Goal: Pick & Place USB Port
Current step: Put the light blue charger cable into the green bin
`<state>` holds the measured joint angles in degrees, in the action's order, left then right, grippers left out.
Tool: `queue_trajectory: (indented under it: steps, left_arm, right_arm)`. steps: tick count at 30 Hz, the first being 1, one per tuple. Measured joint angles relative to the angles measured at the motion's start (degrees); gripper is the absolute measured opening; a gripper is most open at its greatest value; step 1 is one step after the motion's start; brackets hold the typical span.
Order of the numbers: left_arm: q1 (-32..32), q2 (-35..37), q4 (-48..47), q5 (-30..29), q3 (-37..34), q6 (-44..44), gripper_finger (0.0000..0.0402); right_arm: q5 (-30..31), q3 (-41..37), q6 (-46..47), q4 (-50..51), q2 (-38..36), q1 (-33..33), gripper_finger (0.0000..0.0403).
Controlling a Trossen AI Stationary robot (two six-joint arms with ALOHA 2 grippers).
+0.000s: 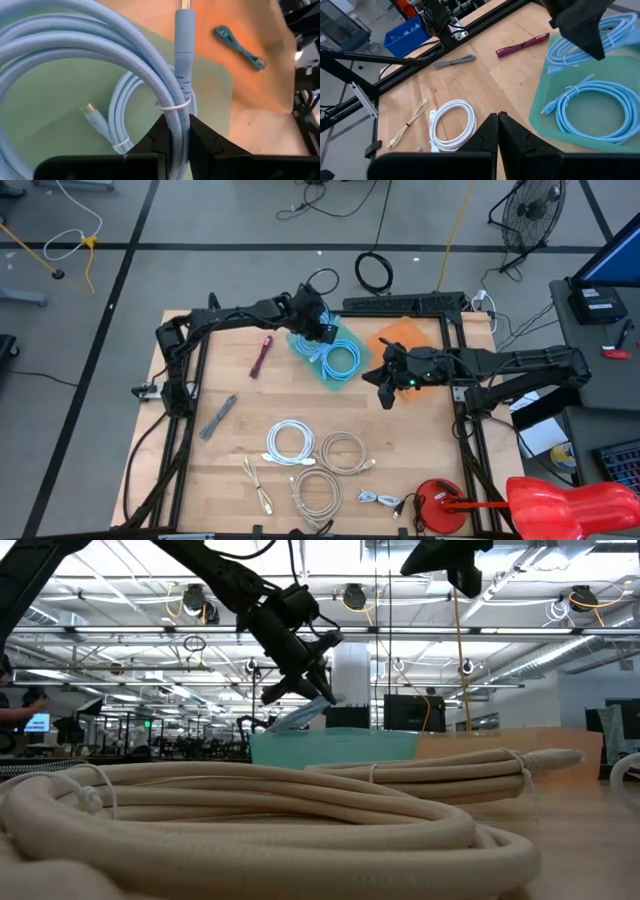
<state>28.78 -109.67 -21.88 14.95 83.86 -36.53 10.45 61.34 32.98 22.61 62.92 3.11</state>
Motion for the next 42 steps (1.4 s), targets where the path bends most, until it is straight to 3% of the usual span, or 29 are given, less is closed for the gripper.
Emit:
queue_trajectory:
  steps: [9,25,42]
  left_arm:
    - [-2.8,0.0,5.3,3.1,-2.6,-0.2,0.0034]
    - [-0.4,0.0,3.3,-2.4,-8.6,-2.4,0.0034]
    - [0.9,-0.2,-4.4,-7.9,-8.8,1.2,0.0034]
  right_arm:
    - [0.0,0.0,-1.2,0.0,0.0,-0.1,0.0]
    - [0.2,0.0,-0.7,1.0,-1.7,-0.2,0.0]
    - [1.3,0.0,-0.4,1.0,-1.7,-0.1,0.0]
